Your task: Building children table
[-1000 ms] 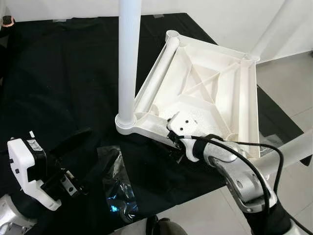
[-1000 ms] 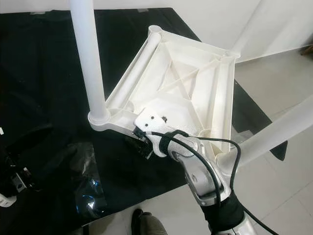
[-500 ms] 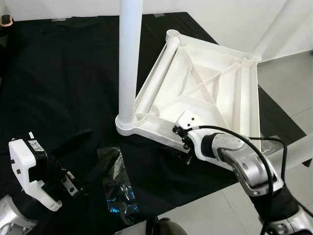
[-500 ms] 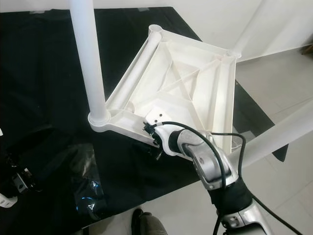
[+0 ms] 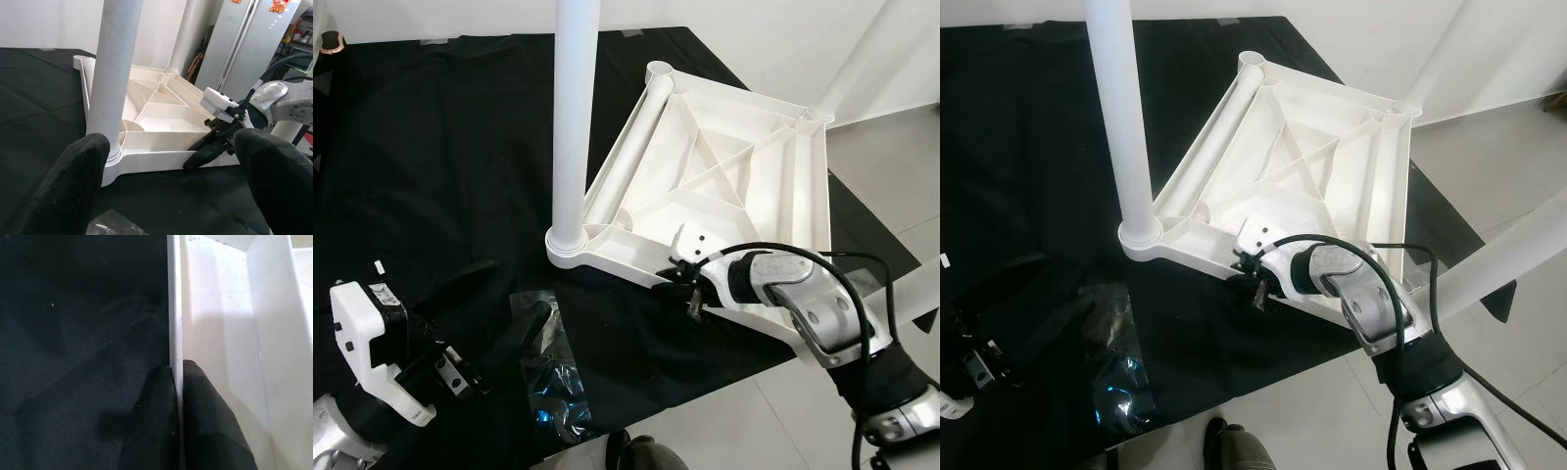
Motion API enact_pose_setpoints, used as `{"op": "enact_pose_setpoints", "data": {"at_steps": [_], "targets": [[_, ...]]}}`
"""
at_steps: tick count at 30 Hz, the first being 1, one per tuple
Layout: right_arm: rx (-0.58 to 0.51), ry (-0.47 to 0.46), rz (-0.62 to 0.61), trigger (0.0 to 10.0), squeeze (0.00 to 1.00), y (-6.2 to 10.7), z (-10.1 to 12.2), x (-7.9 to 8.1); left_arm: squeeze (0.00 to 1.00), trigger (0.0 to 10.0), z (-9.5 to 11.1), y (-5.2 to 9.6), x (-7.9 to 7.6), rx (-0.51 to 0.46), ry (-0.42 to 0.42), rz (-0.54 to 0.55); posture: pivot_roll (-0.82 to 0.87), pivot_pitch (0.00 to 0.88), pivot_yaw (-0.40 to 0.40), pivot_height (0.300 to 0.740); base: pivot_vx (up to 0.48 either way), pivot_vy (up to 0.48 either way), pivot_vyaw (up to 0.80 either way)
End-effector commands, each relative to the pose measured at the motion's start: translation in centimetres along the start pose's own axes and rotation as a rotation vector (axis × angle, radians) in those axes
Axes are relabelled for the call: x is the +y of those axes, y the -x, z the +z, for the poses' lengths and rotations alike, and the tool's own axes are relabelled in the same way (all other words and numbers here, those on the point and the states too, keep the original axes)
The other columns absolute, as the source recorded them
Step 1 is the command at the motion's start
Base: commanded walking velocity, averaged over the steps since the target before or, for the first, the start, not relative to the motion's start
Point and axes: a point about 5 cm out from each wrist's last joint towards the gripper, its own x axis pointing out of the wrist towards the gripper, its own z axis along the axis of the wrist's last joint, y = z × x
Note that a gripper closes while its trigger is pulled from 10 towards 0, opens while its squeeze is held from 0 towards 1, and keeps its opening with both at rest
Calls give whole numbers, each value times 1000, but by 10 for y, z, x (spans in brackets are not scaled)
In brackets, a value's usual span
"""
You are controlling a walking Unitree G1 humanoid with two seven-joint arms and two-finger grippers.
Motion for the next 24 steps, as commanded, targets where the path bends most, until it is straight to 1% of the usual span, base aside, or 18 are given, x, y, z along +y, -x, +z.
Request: {"op": "enact_pose_setpoints", "data": {"at_steps": [1,2,3,4,5,6,8,10,12,13,14,15,17,18,20,21,22,24], "targets": [[-26,65,69,0,0,2,1,4,0,10000,3,1,-5,0,-12,-16,133,256,-137,740,0,0,0],[-26,65,69,0,0,2,1,4,0,10000,3,1,-5,0,-12,-16,133,256,-137,740,0,0,0],[-46,97,104,0,0,3,2,6,0,10000,3,1,-5,1,-11,-17,132,256,-135,740,0,0,0],[-46,97,104,0,0,3,2,6,0,10000,3,1,-5,1,-11,-17,132,256,-135,740,0,0,0],[-109,205,167,0,0,5,6,10,0,10000,3,1,-5,2,-9,-19,134,258,-132,740,0,0,0],[-109,205,167,0,0,5,6,10,0,10000,3,1,-5,2,-9,-19,134,258,-132,740,0,0,0],[-162,259,226,0,0,11,10,12,0,10000,3,1,-5,5,-8,-21,134,257,-130,740,0,0,0],[-175,271,247,0,0,14,11,12,0,10000,3,1,-6,6,-8,-22,134,257,-130,740,0,0,0],[-163,353,282,0,0,19,8,10,0,10000,3,2,-6,8,-9,-22,135,254,-132,740,0,0,0],[-163,353,282,0,0,19,8,10,0,10000,3,2,-6,8,-9,-22,135,254,-132,740,0,0,0],[-157,385,295,0,0,21,6,10,0,10000,3,2,-6,9,-9,-22,135,254,-132,740,0,0,0],[-157,385,295,0,0,21,6,10,0,10000,3,2,-6,9,-9,-22,135,254,-132,740,0,0,0],[-159,464,323,0,0,22,6,9,0,10000,3,2,-6,11,-9,-23,137,251,-131,740,0,0,0],[-159,464,323,0,0,22,6,9,0,10000,3,2,-6,11,-9,-23,137,251,-131,740,0,0,0],[-133,575,317,0,0,23,7,2,0,10000,3,3,-7,14,-9,-25,139,248,-129,740,0,0,0],[-133,575,317,0,0,23,7,2,0,10000,3,3,-7,14,-9,-25,139,248,-129,740,0,0,0],[-120,613,309,0,0,23,7,-2,0,10000,3,3,-7,15,-10,-25,139,248,-129,740,0,0,0],[-120,613,309,0,0,23,7,-2,0,10000,3,3,-7,15,-10,-25,139,248,-129,740,0,0,0]]}}
